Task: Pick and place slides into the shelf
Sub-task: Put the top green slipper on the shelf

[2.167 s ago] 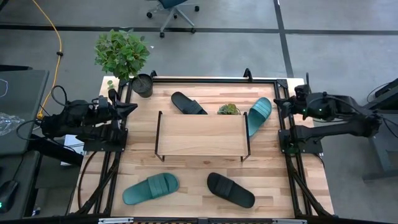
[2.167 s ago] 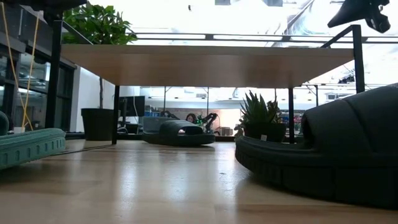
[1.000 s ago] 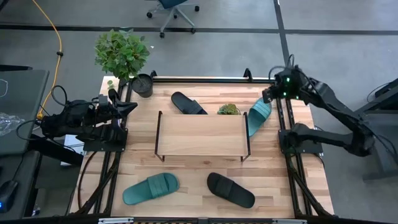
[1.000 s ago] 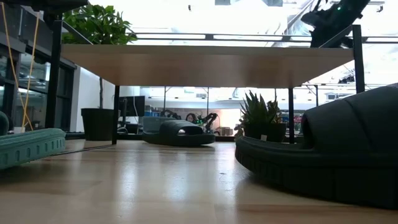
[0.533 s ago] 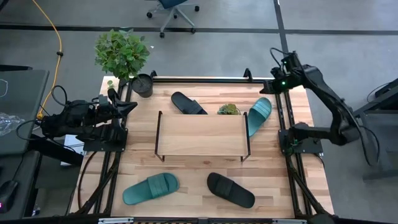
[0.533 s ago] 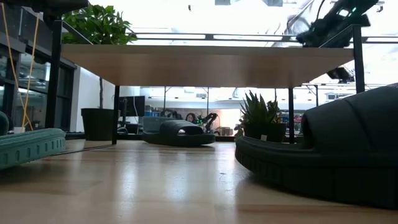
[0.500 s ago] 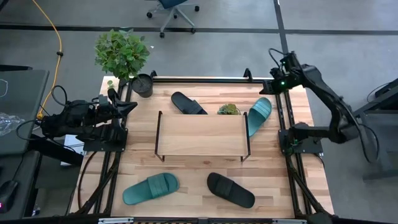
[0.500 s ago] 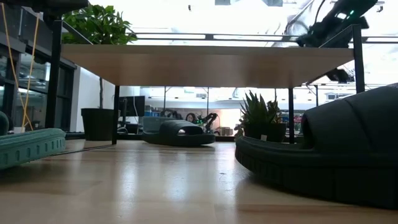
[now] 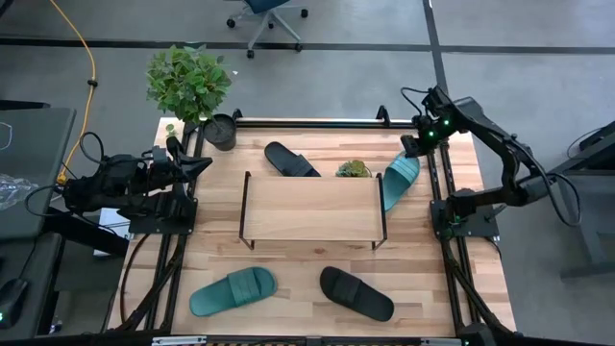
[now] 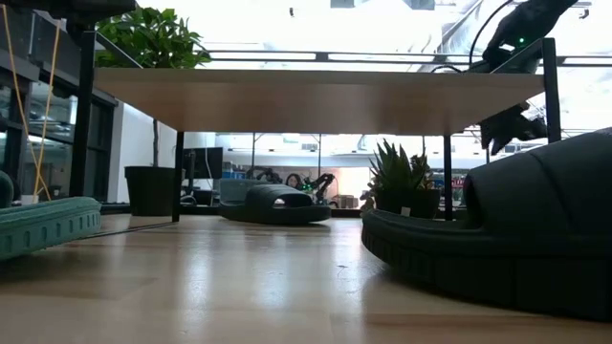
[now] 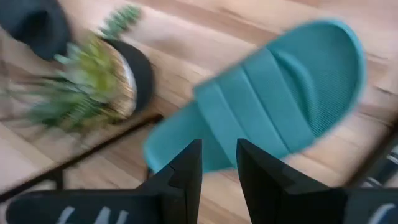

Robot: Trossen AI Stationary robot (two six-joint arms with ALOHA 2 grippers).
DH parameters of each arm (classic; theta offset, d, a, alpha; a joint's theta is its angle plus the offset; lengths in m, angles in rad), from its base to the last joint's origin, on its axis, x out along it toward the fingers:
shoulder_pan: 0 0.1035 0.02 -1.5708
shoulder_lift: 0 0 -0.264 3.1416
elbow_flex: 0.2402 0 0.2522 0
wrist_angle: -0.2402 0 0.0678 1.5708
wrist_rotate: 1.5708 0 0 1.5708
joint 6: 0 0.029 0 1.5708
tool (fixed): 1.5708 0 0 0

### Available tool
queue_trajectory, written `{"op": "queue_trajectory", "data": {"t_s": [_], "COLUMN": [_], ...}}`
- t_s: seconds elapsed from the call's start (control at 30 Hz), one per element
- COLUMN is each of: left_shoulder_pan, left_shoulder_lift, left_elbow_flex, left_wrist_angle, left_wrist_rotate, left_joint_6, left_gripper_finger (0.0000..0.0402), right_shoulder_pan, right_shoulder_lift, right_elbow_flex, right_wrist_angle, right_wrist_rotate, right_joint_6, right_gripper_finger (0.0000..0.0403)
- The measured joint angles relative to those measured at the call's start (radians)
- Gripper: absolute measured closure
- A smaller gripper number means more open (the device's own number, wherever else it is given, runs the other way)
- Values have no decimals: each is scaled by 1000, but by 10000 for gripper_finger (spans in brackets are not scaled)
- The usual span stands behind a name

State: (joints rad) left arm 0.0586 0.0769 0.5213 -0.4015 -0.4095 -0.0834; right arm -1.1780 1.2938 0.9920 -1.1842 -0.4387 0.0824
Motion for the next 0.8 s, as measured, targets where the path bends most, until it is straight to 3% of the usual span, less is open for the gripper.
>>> {"op": "queue_trajectory", "data": {"t_s": [0.13,0.37,0.63,0.8], "left_shoulder_pan": [0,0,0,0], "left_shoulder_lift": [0,0,0,0], "left_elbow_flex": [0,0,0,0], "left_wrist_angle": [0,-2,-12,-22], "left_wrist_rotate": [-2,-21,-35,-37], "left_joint_6": [0,9,24,26], "left_gripper_finger": [399,399,399,399], "right_shoulder_pan": [40,128,153,155], "right_shoulder_lift": [-2,-7,-6,-6], "right_elbow_flex": [-9,-91,-112,-112], "right_wrist_angle": [-38,25,117,144], "right_wrist_rotate": [94,155,168,250], "right_joint_6": [-15,30,101,146], "right_gripper_finger": [311,311,311,311]}}
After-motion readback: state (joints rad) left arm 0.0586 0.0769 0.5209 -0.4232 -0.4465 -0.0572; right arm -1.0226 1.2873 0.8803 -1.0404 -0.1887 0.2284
